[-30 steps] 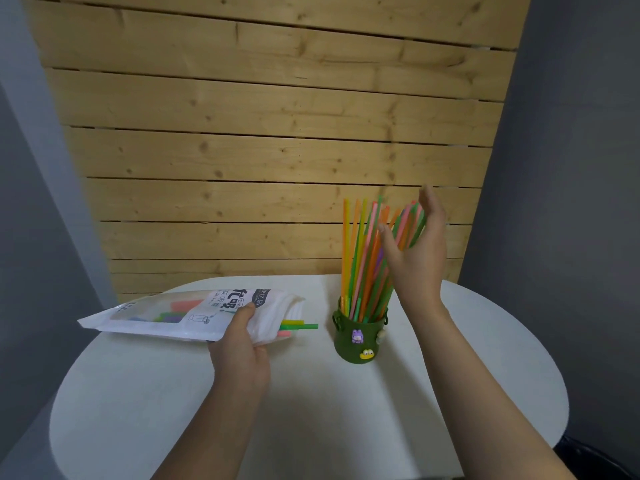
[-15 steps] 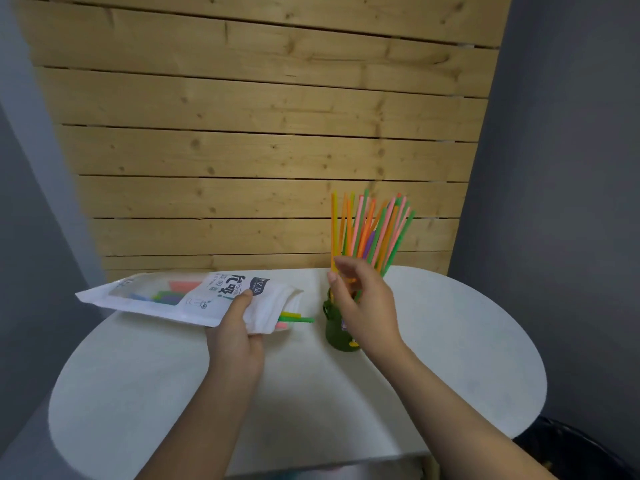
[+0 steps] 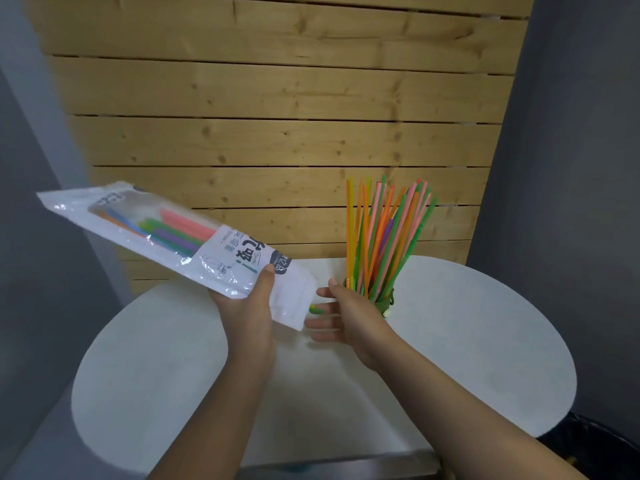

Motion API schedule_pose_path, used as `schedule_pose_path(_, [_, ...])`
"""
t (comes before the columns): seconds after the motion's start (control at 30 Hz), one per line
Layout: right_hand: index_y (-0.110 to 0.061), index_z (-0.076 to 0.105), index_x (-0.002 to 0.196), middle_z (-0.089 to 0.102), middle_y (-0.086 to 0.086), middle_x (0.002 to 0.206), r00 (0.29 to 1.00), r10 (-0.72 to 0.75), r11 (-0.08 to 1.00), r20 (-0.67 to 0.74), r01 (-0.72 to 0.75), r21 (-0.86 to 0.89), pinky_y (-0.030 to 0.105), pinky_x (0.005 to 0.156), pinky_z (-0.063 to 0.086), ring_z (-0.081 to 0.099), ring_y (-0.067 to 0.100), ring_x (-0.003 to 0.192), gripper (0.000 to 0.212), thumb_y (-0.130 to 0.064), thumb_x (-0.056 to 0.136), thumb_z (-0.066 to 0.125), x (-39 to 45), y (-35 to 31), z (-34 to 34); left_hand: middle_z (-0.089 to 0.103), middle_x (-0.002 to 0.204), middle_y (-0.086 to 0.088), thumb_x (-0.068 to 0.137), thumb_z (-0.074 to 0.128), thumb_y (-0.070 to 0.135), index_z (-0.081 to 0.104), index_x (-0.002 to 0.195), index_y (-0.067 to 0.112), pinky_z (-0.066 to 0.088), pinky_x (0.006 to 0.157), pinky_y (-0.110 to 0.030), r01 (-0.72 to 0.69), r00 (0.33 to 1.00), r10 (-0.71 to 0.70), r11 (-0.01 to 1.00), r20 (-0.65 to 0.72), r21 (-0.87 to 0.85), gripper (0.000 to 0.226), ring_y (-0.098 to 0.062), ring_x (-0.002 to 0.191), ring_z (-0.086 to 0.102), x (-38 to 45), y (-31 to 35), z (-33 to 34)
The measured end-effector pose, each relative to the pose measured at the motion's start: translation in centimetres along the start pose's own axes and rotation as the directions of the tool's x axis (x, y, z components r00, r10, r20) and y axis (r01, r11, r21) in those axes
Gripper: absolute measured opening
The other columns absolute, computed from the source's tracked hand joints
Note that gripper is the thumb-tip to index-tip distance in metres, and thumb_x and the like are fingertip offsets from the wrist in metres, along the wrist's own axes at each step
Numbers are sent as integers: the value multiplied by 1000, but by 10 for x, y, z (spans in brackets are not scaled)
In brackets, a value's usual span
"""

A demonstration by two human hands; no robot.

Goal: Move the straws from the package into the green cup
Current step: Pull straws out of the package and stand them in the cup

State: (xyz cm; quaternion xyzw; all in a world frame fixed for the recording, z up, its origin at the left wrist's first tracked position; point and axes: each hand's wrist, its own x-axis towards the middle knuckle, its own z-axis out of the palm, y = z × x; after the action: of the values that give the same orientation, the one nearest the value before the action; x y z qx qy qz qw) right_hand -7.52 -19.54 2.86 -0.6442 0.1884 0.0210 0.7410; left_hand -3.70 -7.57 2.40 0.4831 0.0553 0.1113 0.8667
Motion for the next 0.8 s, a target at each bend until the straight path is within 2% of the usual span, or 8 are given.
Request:
schedule_pose_path(0.03, [-11,57,111,65,11,101,999,33,998,21,-34,46,41,74,58,69,24,78,37,-40,99,39,-1,0,1,63,131,1,86,71,6,41,139,26,50,104,-47,-21,1000,21,1000,6,20,65,-18,117,64,0,0,1])
schedule_pose_path(0.17, [-13,57,89,71,7,71,989,106,981,106,-122,154,34,63,52,70,22,66,40,-42,100,32,-6,-2,3,61,133,3,85,72,9,40,134,33,51,103,-46,-46,999,44,997,30,67,64,-17,117,63,1,-2,2])
schedule_pose_path(0.27, [-12,55,81,69,10,79,981,162,977,104,-175,126,28,62,42,68,22,68,44,-44,100,30,-4,-1,4,61,133,2,86,71,7,38,142,26,51,103,-45,-48,999,47,998,23,31,67,-16,117,64,1,-1,2])
schedule_pose_path(0.33, [-11,58,76,67,12,77,983,170,976,64,-177,125,25,55,35,62,20,59,45,-42,99,35,-4,-1,4,62,133,1,87,69,5,38,144,22,51,103,-45,-38,999,38,999,7,-6,67,-16,116,64,2,1,3])
schedule_pose_path(0.5, [-11,66,81,67,11,73,997,70,998,-28,-70,12,18,38,27,49,13,45,46,-44,97,39,-1,-3,1,59,136,0,89,65,-2,38,138,26,50,103,-43,-22,998,15,993,-63,-114,62,-16,119,63,6,3,0])
schedule_pose_path(0.63, [-19,64,90,63,8,80,996,-74,991,-47,68,-115,18,40,29,51,11,45,39,-51,94,43,-6,-3,2,60,132,1,90,63,-1,38,133,29,52,101,-40,-4,997,-8,989,-81,-150,59,-17,116,63,2,2,2])
schedule_pose_path(0.7, [-21,62,102,60,2,80,992,-119,985,-34,113,-133,18,40,30,53,10,47,37,-52,93,45,-8,0,6,60,133,0,90,63,-1,38,132,29,52,99,-39,2,997,-14,989,-79,-147,58,-17,116,63,-2,1,5])
schedule_pose_path(0.8, [-19,63,102,55,-1,70,979,-186,980,-85,178,-91,20,44,32,48,8,46,26,-41,94,50,-8,4,11,60,136,-1,89,64,-1,39,139,23,53,99,-38,-4,996,-10,989,-92,-147,61,-17,118,63,-4,0,6])
